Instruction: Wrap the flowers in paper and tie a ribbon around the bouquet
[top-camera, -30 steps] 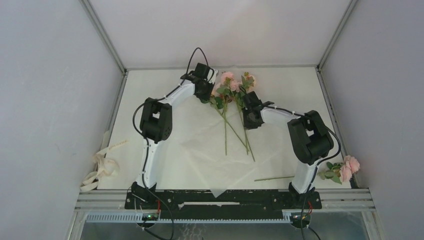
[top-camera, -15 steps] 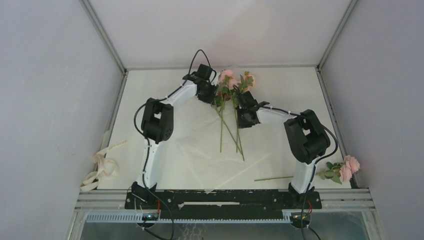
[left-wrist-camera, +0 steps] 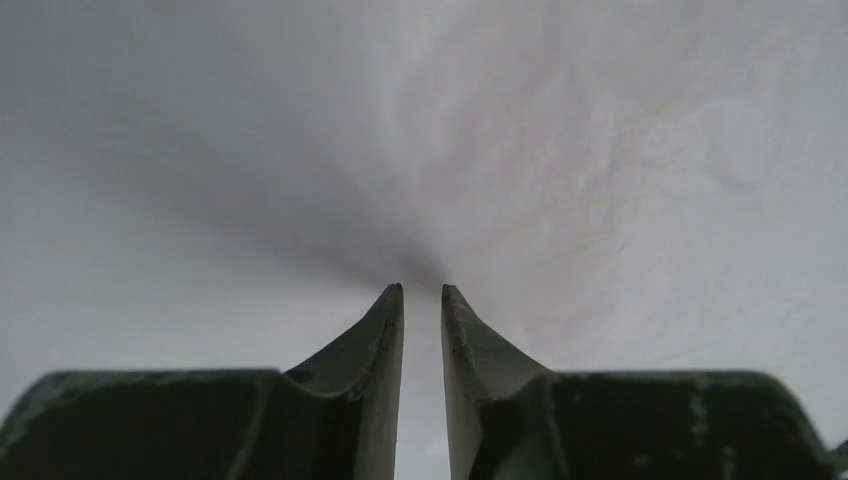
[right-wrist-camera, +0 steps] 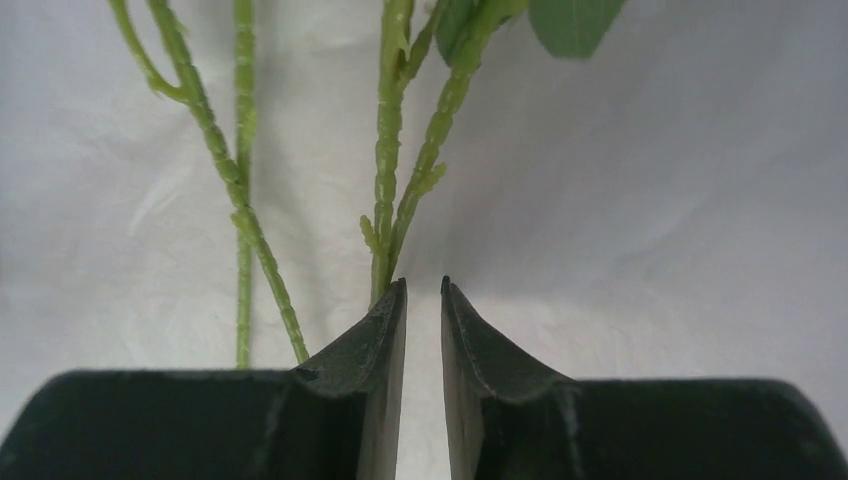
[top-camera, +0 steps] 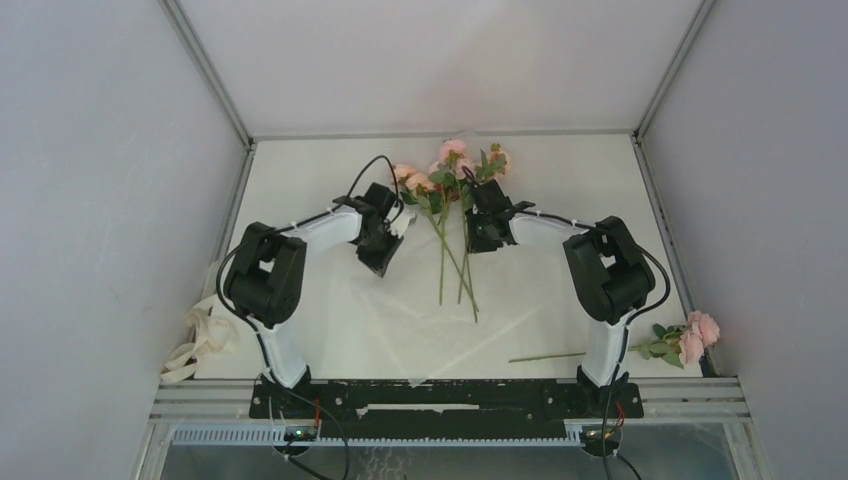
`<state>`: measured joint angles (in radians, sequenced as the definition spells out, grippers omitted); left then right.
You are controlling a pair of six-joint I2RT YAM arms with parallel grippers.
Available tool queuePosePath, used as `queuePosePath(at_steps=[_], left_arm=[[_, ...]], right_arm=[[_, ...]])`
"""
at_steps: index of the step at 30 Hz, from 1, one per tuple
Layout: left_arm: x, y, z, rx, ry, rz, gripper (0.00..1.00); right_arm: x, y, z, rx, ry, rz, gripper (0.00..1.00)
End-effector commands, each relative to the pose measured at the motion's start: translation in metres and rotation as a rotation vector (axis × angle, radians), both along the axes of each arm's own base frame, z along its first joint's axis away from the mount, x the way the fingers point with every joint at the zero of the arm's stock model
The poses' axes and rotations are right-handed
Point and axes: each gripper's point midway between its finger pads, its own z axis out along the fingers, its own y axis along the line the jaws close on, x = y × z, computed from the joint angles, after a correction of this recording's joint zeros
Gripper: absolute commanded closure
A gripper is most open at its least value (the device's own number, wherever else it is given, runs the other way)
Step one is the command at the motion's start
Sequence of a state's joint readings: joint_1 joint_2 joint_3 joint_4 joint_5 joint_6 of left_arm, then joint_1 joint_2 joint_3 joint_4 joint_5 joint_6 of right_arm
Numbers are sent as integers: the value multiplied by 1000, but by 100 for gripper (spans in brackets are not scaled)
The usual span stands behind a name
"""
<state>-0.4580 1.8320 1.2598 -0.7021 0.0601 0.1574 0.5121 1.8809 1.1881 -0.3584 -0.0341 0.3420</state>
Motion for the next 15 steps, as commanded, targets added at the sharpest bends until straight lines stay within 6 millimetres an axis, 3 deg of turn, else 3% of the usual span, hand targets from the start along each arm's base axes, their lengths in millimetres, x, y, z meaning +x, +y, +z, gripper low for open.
queuePosePath(at_steps=[1,7,11,13,14,15], left_arm=[[-42,-23,-24,-158,171,-18,77],[-44,-38,-31,-231,199,17,80],[-48,-40,-28,-252,210,18,80],[-45,-41,-23,-258,191,18,80],[-43,-42,-18,-264,176,17,80],[-41,-43,-15,-267,164,16,80]], right_arm=[[13,38,15,116,-50,48,73],[11,52,9,151,-28,59,72],[13,35,25,81,-68,15,71],[16,17,42,15,-116,-35,61],[13,6,48,-20,-131,-64,48],[16,-5,61,-47,-173,-103,42]])
